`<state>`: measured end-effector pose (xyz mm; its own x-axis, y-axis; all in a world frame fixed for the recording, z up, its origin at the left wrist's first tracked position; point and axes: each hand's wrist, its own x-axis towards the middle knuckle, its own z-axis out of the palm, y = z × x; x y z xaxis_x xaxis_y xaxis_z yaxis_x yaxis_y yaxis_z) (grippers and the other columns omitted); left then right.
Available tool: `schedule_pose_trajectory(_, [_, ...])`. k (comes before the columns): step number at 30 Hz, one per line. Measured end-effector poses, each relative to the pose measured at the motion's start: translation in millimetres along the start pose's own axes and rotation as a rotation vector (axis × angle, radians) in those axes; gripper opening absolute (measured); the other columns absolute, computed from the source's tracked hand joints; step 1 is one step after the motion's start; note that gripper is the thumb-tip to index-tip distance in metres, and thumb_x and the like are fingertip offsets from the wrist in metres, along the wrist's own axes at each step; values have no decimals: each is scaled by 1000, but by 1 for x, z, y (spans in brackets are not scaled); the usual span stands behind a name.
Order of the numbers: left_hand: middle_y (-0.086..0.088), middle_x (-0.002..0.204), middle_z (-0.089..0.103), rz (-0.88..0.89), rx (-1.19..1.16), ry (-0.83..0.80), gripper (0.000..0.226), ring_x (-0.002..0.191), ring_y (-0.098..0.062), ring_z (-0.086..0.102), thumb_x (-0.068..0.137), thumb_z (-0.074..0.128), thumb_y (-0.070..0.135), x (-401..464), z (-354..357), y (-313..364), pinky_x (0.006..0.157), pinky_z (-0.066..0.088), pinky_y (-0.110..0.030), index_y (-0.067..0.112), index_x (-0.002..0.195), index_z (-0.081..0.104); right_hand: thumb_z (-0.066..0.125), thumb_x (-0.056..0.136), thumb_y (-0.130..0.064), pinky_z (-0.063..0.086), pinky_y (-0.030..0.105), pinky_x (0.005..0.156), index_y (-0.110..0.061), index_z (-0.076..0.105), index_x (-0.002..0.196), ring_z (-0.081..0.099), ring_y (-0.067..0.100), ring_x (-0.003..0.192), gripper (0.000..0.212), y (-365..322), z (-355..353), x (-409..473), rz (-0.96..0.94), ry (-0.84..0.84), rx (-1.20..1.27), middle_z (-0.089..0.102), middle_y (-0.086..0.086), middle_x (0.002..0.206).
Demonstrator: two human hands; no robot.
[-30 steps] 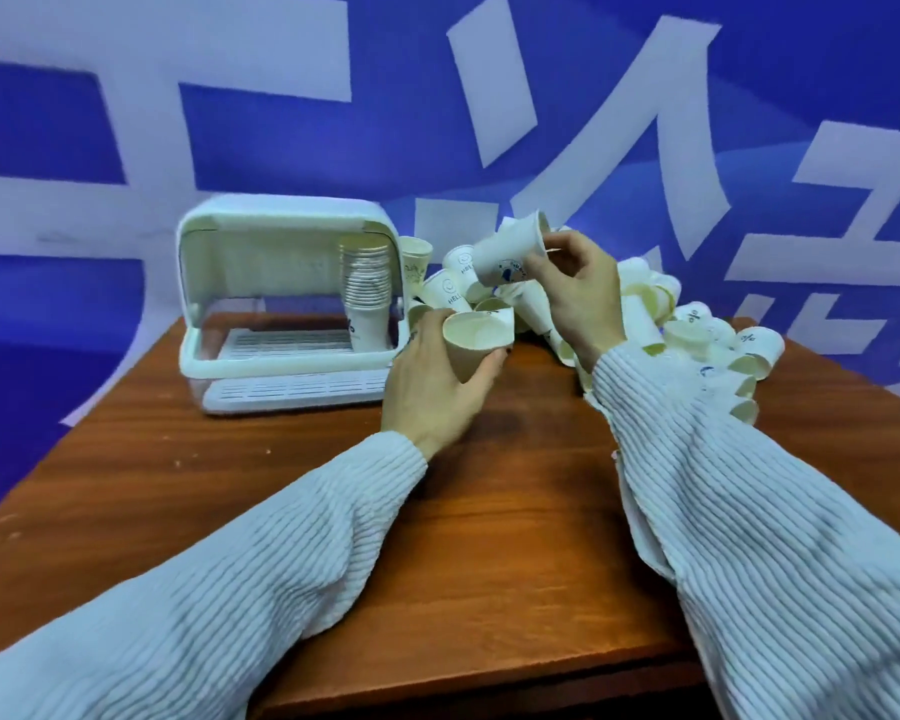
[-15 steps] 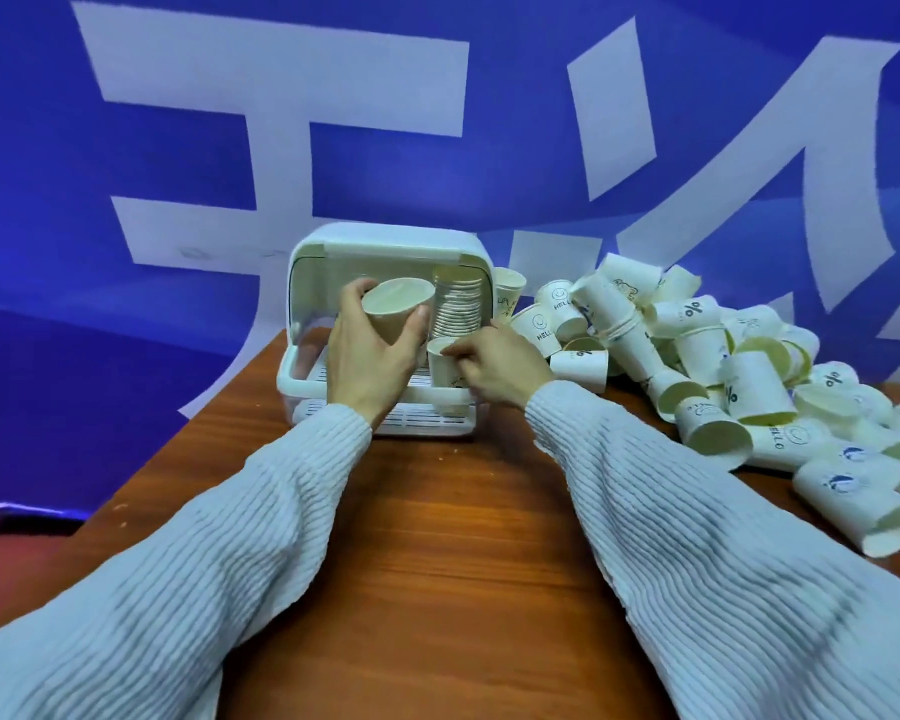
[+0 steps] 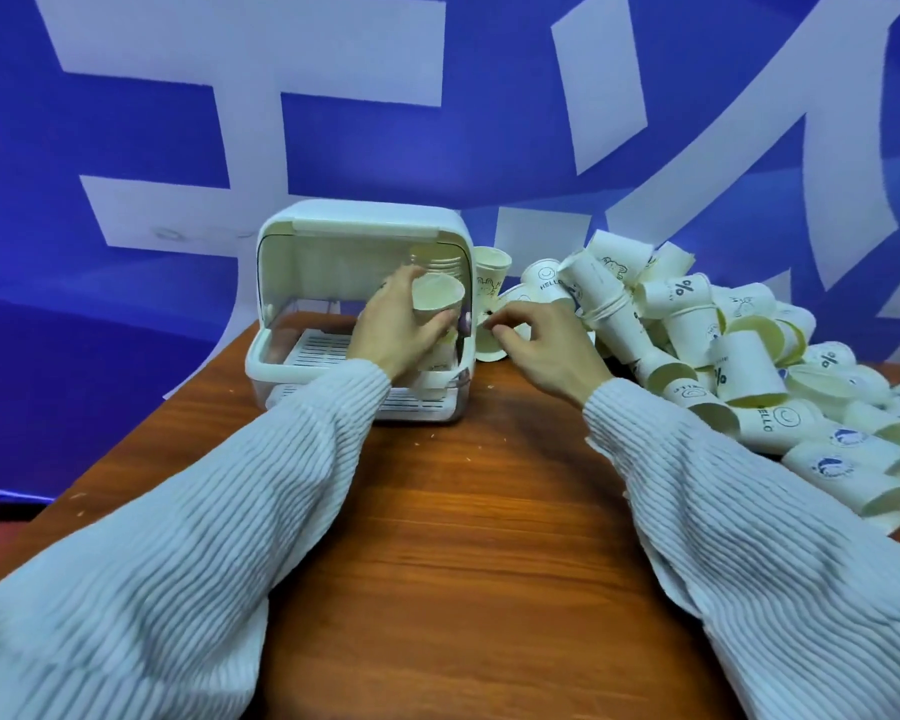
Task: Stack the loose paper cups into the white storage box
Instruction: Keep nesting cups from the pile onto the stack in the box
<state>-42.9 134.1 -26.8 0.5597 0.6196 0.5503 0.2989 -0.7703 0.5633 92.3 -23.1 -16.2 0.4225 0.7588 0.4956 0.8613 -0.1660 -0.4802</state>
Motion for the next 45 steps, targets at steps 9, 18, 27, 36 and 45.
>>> schedule_pose_trajectory(9, [-7,140,57,120,667,-201,117,125,-30,52,79,-5,93,-25,21,-5,100,39,-50,10,128,60,55,90,-31,50,35,97,-27,75,115,65,17,113,32,52,-22,-13,236,64,-147,74,-7,120])
schedule_pose_trajectory(18, [-8,150,49,256,244,249,56,149,-28,28,97,42,56,-60,47,11,120,21,-52,18,137,56,61,90,-22,46,43,100,-14,54,135,58,35,122,46,94,-4,0,568,104,-114,59,14,135])
schedule_pose_trajectory(27, [-10,147,52,510,174,208,50,148,-31,33,92,60,37,-78,62,19,118,29,-47,12,136,58,57,90,-21,44,36,81,-23,50,98,62,32,100,11,82,6,-8,581,279,-6,63,1,100])
schedule_pose_trajectory(36, [-7,147,51,496,157,106,87,119,-29,57,79,74,34,-85,59,25,96,49,-41,16,155,34,63,95,-26,52,31,75,-23,59,88,66,9,72,9,26,15,-24,231,237,453,69,-7,74])
schedule_pose_trajectory(45, [0,148,38,360,-68,311,82,130,-23,51,85,71,38,-83,45,19,100,48,-35,14,154,33,60,94,-29,52,44,95,-30,64,131,58,27,131,38,53,50,47,-7,-350,-555,17,-14,170])
